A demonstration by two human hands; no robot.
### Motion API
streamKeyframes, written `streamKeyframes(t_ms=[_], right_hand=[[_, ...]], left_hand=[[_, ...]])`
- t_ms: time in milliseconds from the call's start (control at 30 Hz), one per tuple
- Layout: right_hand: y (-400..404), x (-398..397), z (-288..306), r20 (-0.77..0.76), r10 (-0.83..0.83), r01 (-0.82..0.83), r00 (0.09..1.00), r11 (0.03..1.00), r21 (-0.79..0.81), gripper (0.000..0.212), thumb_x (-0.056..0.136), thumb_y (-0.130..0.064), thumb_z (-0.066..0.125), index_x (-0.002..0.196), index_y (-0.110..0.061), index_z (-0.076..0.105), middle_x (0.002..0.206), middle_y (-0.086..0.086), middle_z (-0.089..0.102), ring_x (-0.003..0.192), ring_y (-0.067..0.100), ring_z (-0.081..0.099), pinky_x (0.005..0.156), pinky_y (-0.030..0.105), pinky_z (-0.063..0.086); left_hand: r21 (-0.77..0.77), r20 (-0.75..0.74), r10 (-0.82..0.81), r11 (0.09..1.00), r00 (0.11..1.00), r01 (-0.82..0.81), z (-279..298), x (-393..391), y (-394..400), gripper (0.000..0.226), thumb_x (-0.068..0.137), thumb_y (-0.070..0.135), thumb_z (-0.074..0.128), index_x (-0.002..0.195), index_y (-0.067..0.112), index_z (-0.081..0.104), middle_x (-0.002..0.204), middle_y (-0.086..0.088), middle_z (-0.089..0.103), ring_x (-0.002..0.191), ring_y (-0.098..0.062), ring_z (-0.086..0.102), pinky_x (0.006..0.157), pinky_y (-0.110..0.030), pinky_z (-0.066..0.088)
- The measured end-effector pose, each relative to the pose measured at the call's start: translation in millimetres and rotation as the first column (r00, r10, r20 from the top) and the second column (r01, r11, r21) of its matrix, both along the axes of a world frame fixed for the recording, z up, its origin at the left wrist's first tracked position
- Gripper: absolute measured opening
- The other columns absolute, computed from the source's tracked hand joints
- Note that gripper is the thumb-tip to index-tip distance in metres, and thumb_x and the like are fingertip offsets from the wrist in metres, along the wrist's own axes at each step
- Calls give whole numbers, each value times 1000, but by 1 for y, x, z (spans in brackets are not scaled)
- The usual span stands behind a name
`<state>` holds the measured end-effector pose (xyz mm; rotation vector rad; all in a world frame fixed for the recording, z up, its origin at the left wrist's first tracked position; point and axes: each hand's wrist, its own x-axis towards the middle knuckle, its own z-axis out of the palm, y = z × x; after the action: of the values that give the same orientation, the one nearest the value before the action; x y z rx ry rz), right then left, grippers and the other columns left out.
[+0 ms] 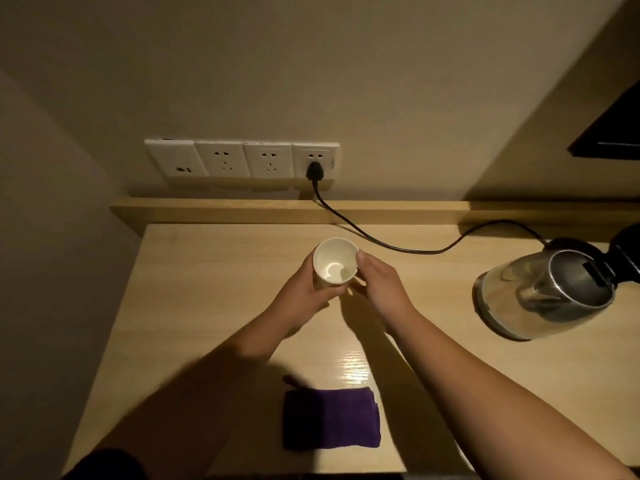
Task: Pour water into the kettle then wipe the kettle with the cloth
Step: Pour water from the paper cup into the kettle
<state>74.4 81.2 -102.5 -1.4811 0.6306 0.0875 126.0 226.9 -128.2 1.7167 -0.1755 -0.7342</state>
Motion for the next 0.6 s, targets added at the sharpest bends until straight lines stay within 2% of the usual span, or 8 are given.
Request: streamKeyframes(t_ms=[100,200,300,367,433,500,533,600], right_hand=[[-4,26,-10,13,-44,43,999,999,20,34,105,-37,42,127,-24,64,114,-3,70,108,12,64,95,33,52],[-7,48,-20,0,-138,138,990,988,77,32,105,-33,43,123,-20,65,110,1,71,104,16,65,92,32,53],[-11,64,-36,-26,-184,186,983,978,92,32,104,-33,45,122,-19,67,112,6,71,105,21,66,89,34,54],[-14,73,-45,-22,-196,198,980,976,89,32,104,-32,44,121,-18,67,111,6,71,104,20,66,84,30,54],[-15,79,-47,-3,-205,204,979,976,71,29,105,-31,43,114,-21,68,106,3,72,99,16,67,81,26,54],[-17,87,-50,10,-203,202,979,978,48,26,105,-32,42,108,-25,68,102,1,72,97,14,66,83,27,54],[-17,89,-51,11,-198,198,980,980,35,26,105,-33,42,108,-25,68,103,0,71,98,15,65,85,29,53],[-18,92,-53,14,-192,191,981,981,25,29,104,-34,42,113,-24,68,104,1,71,100,15,65,88,30,53]], left_hand=[[-10,40,16,1000,999,-16,-6,25,-10,69,78,27,80,130,52,42,127,20,54,116,-7,53,86,-33,56],[42,121,22,999,992,-27,-18,47,-20,71,77,26,80,136,41,43,130,11,50,115,-13,54,80,-27,58],[139,203,14,989,979,-43,-29,66,-26,69,80,27,77,139,29,44,130,6,47,110,-12,53,69,-9,51],[174,240,-7,984,971,-36,-35,75,-29,63,82,27,75,137,29,44,127,9,48,107,-9,52,65,-2,45],[163,250,-11,986,968,-31,-39,80,-30,60,82,28,74,135,33,45,127,11,50,110,-8,53,74,-9,49],[153,230,3,987,973,-40,-46,85,-33,59,81,29,75,132,36,45,128,11,53,112,-10,55,89,-26,53],[152,218,10,987,976,-44,-48,87,-33,59,81,29,75,131,37,46,128,10,53,112,-10,56,92,-33,53],[140,198,21,989,980,-50,-50,89,-35,59,79,30,76,130,39,47,127,10,54,111,-10,57,92,-38,54]])
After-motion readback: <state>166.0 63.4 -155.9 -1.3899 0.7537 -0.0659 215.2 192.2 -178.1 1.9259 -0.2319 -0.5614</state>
